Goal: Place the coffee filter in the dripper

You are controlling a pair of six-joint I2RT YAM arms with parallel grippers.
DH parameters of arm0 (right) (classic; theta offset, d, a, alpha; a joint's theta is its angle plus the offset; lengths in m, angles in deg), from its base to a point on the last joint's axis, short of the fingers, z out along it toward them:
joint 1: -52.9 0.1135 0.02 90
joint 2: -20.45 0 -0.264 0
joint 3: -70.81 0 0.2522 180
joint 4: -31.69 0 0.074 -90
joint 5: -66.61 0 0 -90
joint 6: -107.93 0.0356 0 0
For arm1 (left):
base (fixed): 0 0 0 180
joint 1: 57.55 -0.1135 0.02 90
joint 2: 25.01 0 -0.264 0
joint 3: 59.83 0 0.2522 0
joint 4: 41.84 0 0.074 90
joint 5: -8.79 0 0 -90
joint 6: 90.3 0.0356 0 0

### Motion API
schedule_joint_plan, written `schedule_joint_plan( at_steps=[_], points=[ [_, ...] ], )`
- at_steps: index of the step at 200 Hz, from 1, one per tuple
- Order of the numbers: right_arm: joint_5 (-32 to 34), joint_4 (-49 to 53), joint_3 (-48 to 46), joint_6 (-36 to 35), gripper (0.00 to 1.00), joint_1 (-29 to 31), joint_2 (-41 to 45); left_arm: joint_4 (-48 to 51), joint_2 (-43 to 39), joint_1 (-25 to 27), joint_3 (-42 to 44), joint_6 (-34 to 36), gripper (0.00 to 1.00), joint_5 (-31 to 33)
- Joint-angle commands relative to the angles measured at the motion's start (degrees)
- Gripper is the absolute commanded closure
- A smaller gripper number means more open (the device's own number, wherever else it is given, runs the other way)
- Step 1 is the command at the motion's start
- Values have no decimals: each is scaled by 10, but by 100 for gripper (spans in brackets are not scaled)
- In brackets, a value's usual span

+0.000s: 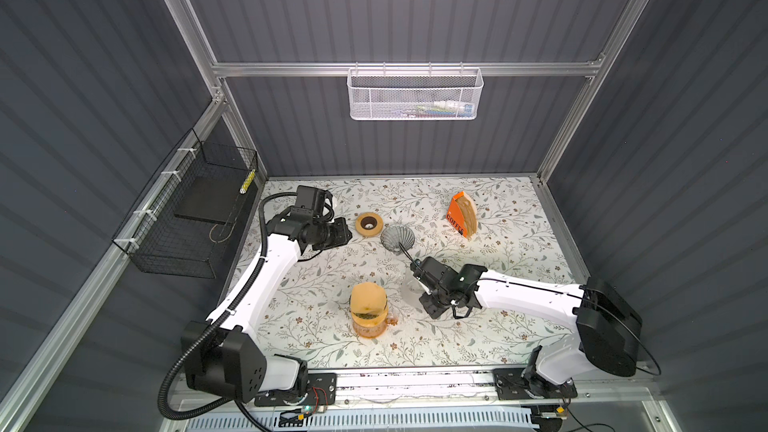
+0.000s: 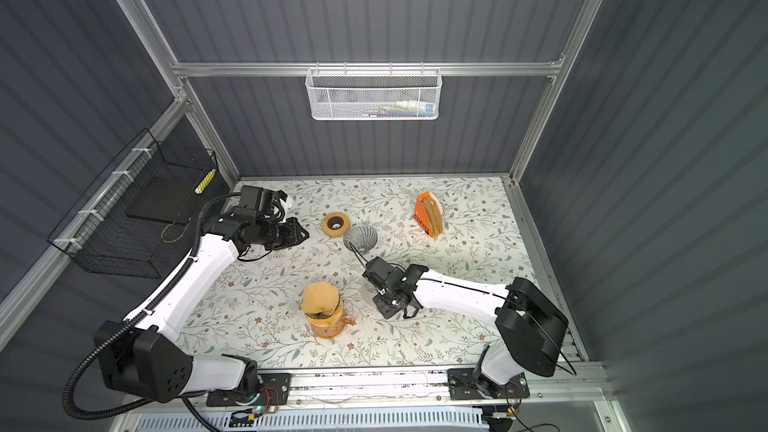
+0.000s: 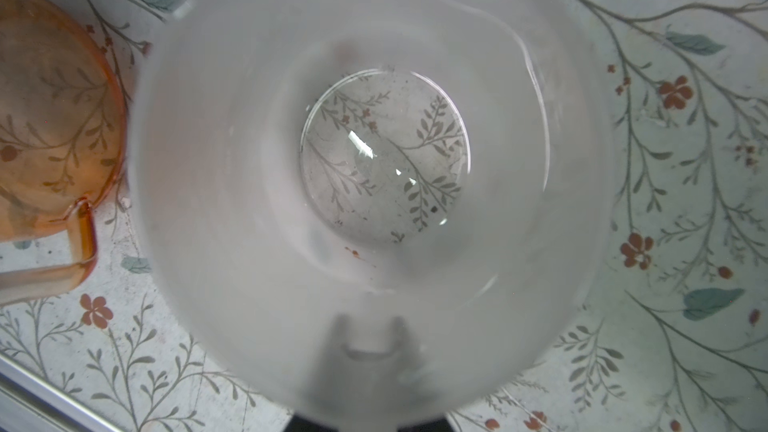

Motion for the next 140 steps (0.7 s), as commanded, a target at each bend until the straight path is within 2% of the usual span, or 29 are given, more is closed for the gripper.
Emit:
schedule_joint_plan(
  at_steps=[1, 140],
  points=[
    [-2, -17, 4, -7, 100, 2, -3, 1, 6, 3, 6, -4, 76, 4],
    [-6, -15, 8, -13, 99, 2, -31, -2, 8, 3, 12, -6, 76, 10]
  ],
)
